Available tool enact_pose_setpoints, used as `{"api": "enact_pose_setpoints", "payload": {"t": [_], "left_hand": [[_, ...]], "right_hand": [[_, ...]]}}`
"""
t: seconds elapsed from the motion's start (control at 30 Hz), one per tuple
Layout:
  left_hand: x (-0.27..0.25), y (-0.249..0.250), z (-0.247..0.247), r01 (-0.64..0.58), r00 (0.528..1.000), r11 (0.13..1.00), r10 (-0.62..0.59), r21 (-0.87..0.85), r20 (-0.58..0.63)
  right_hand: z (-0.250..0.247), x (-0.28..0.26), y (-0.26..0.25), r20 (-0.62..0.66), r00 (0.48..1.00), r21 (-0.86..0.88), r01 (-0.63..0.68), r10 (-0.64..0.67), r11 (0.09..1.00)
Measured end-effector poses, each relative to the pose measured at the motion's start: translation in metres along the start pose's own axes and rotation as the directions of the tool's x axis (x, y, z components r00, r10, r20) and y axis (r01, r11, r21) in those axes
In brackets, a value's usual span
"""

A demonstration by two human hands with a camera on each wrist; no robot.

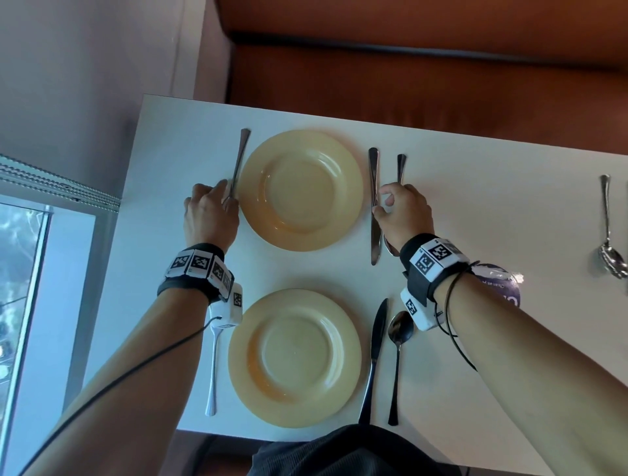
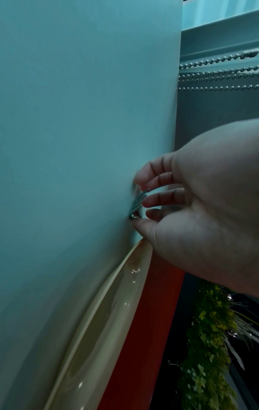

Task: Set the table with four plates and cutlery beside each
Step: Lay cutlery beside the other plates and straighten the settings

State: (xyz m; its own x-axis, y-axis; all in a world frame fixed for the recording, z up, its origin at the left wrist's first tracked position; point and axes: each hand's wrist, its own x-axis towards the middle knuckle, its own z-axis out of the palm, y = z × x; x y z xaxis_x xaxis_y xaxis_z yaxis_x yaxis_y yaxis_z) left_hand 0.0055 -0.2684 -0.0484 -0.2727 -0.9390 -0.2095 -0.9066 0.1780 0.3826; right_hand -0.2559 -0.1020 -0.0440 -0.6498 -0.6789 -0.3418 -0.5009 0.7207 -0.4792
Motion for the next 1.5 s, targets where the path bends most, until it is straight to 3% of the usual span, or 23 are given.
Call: {"api": "enact_pose_setpoints", "payload": {"t": [0.17,0.5,1.17,1.37,1.5], "left_hand": [[-0.015,0.007,-0.006,-0.026,0.995,0.999,0.024,-0.030,-0.095],[-0.017,0.025,0.005,0.056,0.998,0.995,-0.054,-0.083,0.022],[-0.006,0.037,0.005,0.046,0.999,0.989,-0.048,-0.138,-0.009],[0.003,0.016,-0.005,0.041,0.987,0.989,-0.062,-0.142,-0.147],[0.006,0.001,-0.006,0.051,0.988,0.990,-0.070,-0.135,-0.138]], "right_hand": [[0.004,0.004,-0.003,0.024,0.998,0.021,-0.053,0.053,0.998],[0.008,0.008,-0.010,0.025,0.994,0.052,-0.109,0.108,0.993],[0.004,0.013,-0.014,0.014,0.996,0.093,-0.094,0.093,0.991],[-0.010,0.009,0.004,-0.101,0.990,0.100,-0.090,0.100,0.991],[-0.018,0.006,0.016,-0.125,0.982,0.090,-0.129,0.140,0.987]]}}
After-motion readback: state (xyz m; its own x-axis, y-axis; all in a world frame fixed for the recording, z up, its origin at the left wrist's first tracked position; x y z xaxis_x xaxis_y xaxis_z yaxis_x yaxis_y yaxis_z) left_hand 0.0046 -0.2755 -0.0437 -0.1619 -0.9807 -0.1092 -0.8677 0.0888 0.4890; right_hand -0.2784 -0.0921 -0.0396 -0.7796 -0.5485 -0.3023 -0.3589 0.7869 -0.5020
